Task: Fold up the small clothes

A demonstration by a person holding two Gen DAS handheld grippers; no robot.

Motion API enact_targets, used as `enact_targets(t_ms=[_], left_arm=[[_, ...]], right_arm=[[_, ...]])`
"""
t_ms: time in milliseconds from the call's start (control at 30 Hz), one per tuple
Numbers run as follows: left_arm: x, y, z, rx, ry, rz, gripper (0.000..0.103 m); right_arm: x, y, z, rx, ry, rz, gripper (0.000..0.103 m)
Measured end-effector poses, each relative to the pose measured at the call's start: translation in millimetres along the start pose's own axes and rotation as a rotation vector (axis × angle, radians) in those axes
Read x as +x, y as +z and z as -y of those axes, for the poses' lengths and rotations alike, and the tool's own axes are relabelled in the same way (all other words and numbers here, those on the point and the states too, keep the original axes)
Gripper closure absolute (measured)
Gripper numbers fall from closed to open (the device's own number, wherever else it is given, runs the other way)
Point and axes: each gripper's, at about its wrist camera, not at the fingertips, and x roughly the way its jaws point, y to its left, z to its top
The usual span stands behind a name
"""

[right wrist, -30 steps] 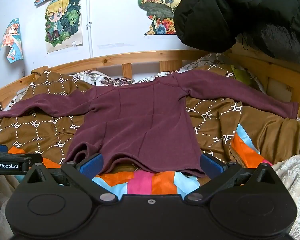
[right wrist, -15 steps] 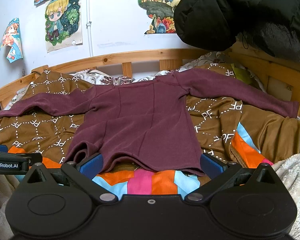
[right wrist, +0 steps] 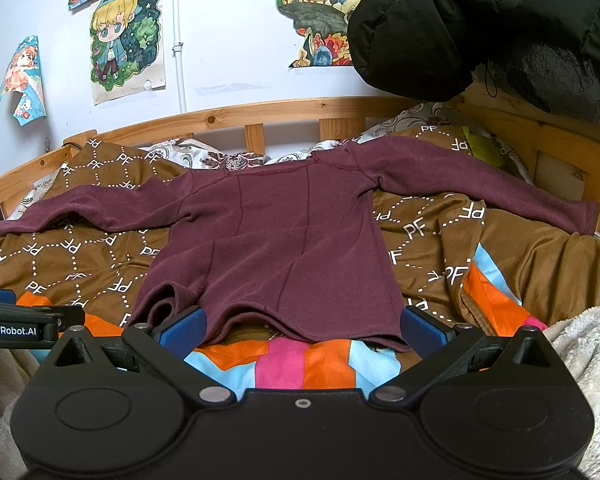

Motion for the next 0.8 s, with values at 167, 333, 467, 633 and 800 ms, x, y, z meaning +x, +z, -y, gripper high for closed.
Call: enact_targets(t_ms=[167,333,467,633,800], left_arm=[[0.0,0.0,-0.1,0.000,0.000,0.000,0.001],[0.0,0.0,0.0,0.000,0.000,0.000,0.001],[0.0,0.0,0.0,0.000,0.000,-0.001,0.001],[0.1,0.0,0.0,0.000,0.000,-0.001,0.001],[0.1,0.1,0.0,0.000,0.000,-0.001,0.001]], right_arm=[[-0.3,0.0,-0.5,0.000,0.000,-0.001,0.000],[-0.1,-0.1,-0.4,0.001,0.000,-0.001,0.000],[0.2,-0.1,-0.2,0.001,0.000,-0.002,0.000],[0.6,-0.4,-0.1,0.001,0.000,-0.002,0.000],[1.2,-0.8,0.1,0.001,0.000,-0.003,0.000]])
